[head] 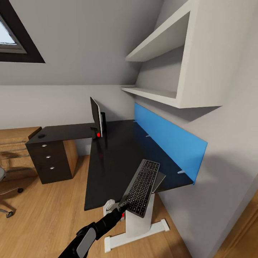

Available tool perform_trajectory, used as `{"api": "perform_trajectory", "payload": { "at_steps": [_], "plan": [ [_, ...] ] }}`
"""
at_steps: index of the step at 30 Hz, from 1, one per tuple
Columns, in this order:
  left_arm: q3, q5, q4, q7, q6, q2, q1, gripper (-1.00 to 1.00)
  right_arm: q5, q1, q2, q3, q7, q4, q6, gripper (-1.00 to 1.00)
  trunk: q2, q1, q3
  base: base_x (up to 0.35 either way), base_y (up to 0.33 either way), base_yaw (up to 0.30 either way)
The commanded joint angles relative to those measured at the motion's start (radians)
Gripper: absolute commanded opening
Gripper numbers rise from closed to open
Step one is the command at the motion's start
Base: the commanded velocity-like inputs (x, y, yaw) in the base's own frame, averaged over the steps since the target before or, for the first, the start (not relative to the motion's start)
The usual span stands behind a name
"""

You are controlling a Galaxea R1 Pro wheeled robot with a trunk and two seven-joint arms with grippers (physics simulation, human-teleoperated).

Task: In the bedroom, organize the workspace by keeping the computer under the desk, ensuring the monitor is on the desk, placing the keyboard on the desk next to the monitor, placing the mouse on the desk next to the keyboard, moving the folder from the swivel chair onto the desk next to the mouse, stacking the notebook on top of the folder with the pen on top of the notebook, and positioning the swivel chair next to the desk.

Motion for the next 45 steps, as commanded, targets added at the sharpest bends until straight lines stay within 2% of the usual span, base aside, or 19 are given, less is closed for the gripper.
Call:
{"api": "perform_trajectory", "payload": {
  "at_steps": [1, 11, 45],
  "plan": [
    [-0.001, 0.011, 0.0, 0.0, 0.009, 0.0, -0.001, 1.0, 0.009, -0.001, 0.0, -0.008, 0.001, 0.002, -0.004, 1.0, -0.001, 0.0, -0.001, 0.157, 0.0, 0.0],
    [-0.001, 0.009, 0.0, 0.0, 0.009, 0.0, -0.001, 1.0, 0.009, -0.001, 0.0, -0.008, 0.001, 0.002, -0.003, 1.0, -0.001, 0.0, -0.001, 0.174, 0.0, 0.0],
    [-0.001, 0.009, 0.0, 0.007, 0.011, 0.0, -0.001, 1.0, 0.009, -0.001, 0.0, -0.008, 0.0, 0.002, -0.003, 1.0, -0.001, 0.0, -0.001, 0.003, 0.0, 0.0]
  ]
}}
